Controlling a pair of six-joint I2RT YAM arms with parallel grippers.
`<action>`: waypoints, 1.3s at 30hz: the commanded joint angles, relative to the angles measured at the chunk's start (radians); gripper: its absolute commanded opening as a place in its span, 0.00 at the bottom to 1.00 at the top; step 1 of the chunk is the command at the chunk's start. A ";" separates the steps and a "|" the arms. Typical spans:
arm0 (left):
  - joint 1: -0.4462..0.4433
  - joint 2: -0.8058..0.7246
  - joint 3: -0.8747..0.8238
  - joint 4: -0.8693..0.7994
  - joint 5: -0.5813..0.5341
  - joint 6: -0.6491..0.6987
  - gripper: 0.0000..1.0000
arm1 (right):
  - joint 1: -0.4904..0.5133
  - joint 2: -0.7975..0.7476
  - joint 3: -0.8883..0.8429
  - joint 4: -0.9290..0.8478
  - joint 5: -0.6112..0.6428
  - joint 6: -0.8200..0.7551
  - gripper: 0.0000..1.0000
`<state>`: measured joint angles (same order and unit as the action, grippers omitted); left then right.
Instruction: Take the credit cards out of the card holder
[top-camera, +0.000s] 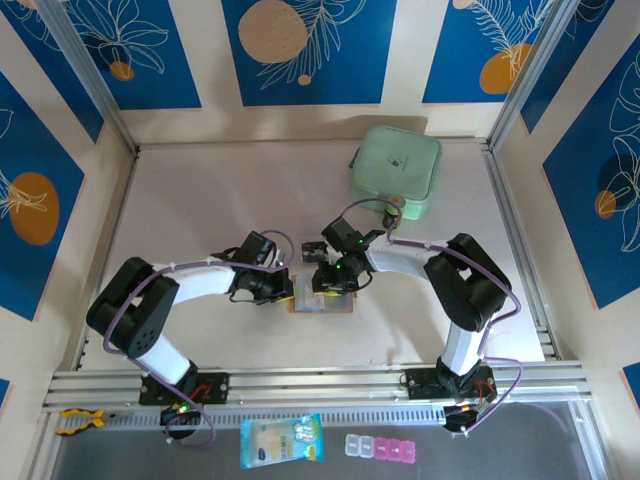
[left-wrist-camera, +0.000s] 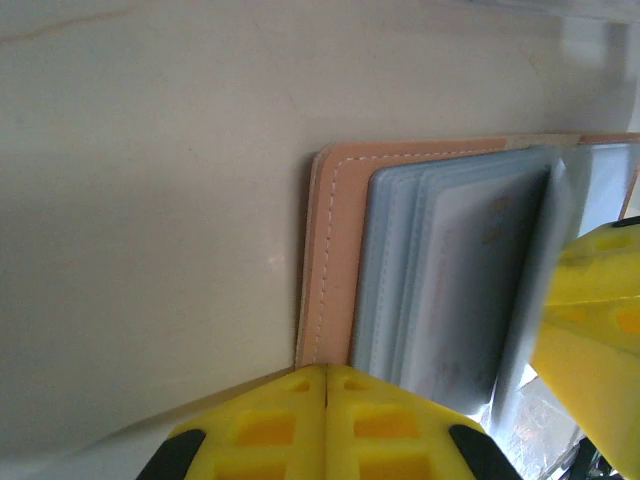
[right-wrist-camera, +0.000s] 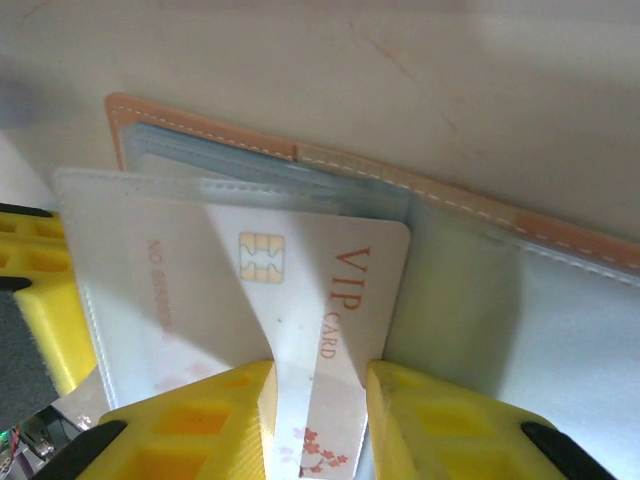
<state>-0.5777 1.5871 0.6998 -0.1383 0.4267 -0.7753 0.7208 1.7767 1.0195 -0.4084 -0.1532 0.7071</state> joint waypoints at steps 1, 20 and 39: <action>0.015 -0.003 -0.016 -0.029 0.005 0.022 0.00 | 0.008 -0.026 0.008 -0.041 0.027 -0.009 0.30; -0.004 -0.057 0.029 -0.036 0.019 0.000 0.00 | 0.012 -0.073 -0.012 -0.010 0.013 0.003 0.30; -0.061 0.048 0.070 0.012 0.022 -0.026 0.00 | -0.007 -0.085 -0.051 0.007 -0.002 0.011 0.31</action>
<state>-0.6289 1.6142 0.7490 -0.1181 0.4419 -0.8036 0.7212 1.7226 0.9905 -0.4046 -0.1314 0.7078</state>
